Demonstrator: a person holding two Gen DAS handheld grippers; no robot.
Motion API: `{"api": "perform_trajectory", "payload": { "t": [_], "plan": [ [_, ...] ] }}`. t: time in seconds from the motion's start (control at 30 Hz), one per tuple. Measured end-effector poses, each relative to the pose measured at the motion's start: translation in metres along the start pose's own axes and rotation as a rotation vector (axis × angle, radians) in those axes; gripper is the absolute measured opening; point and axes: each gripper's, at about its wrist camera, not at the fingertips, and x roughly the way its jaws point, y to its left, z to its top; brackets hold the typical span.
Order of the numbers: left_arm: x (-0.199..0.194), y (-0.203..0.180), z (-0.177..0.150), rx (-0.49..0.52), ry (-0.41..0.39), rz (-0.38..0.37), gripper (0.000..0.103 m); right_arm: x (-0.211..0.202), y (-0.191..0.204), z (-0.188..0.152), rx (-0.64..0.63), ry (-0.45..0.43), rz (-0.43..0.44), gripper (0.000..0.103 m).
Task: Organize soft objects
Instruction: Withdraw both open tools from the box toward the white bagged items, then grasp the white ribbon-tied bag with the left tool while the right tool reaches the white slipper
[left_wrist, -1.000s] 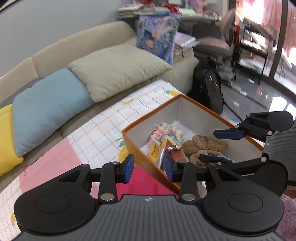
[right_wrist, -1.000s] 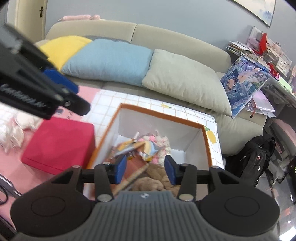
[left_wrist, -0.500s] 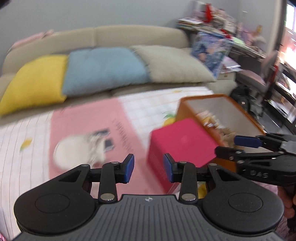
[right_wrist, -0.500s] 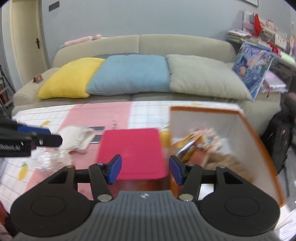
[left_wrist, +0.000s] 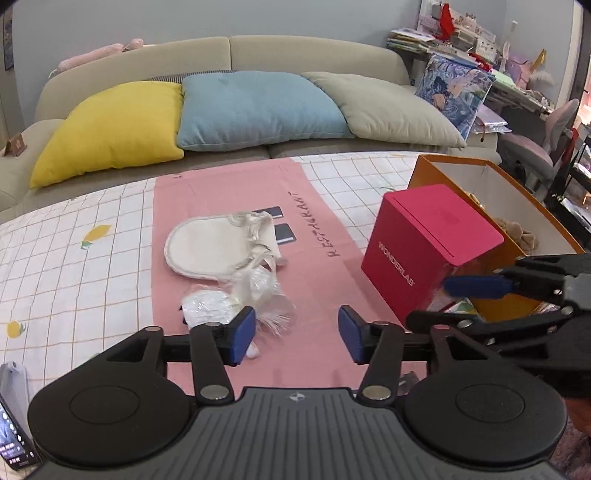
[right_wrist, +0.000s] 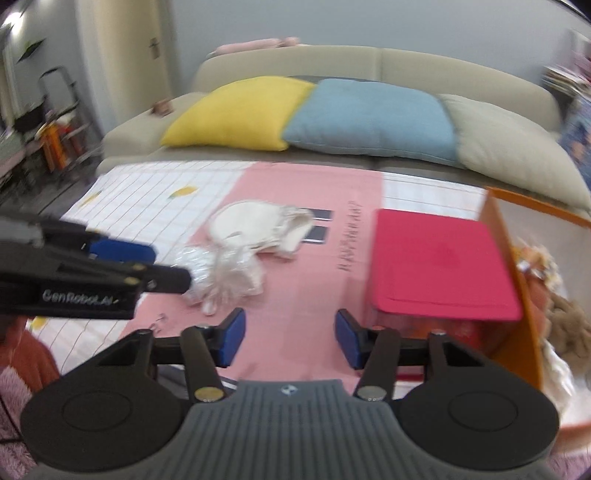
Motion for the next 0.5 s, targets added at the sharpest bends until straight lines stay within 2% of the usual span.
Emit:
{"api": "perform_trajectory", "payload": {
  "t": [0.07,0.33,0.5],
  "plan": [
    [0.000,0.006,-0.002,0.026,-0.011,-0.009,0.068,0.009,0.010,0.004,-0.042,0.010,0.010,0.043],
    [0.021,0.026,-0.008,0.140,0.007,-0.030,0.073,0.049,0.034,0.020,-0.173,0.045,0.027,0.018],
    [0.045,0.034,-0.008,0.272,0.044,0.006,0.073,0.077,0.034,0.028,-0.176,0.089,0.023,0.018]
  ]
}}
